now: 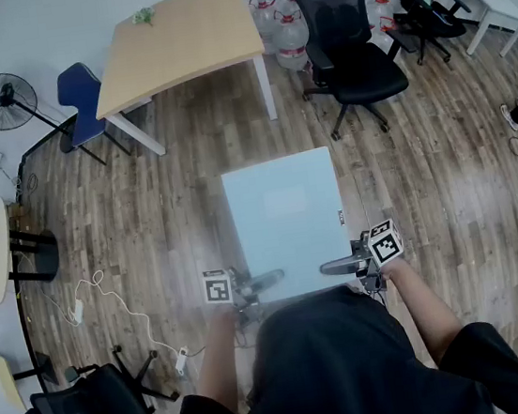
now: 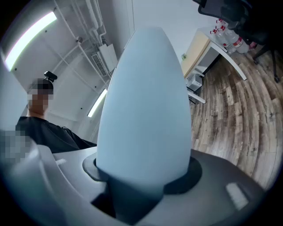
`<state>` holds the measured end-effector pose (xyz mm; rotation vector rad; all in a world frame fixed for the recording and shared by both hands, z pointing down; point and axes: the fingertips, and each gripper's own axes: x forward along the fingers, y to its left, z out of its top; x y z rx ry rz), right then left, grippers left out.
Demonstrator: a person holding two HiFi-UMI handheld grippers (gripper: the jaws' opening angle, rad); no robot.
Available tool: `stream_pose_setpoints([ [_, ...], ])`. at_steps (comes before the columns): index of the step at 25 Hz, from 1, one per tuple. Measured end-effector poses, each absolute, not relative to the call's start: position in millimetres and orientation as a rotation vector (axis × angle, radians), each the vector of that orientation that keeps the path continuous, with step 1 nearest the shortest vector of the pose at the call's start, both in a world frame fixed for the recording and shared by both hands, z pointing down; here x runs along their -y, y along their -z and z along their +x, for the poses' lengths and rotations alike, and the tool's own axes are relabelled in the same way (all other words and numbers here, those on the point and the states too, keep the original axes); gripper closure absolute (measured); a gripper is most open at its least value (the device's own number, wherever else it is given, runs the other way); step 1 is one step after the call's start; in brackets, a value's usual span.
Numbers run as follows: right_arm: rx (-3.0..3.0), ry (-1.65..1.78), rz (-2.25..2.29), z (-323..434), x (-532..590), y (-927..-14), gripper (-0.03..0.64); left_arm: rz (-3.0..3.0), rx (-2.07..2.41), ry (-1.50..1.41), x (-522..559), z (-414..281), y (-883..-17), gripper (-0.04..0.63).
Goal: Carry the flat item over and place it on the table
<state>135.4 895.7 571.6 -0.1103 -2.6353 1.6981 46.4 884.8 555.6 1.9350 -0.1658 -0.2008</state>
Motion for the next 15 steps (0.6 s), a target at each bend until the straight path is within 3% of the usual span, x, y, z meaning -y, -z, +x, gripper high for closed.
stream_pose_setpoints([
  [15, 2.635, -1.752, -0.107, 177.6, -874.3, -584.6, 0.314, 1.920, 0.172, 0.176, -863.8, 89.7, -568.6, 0.284],
])
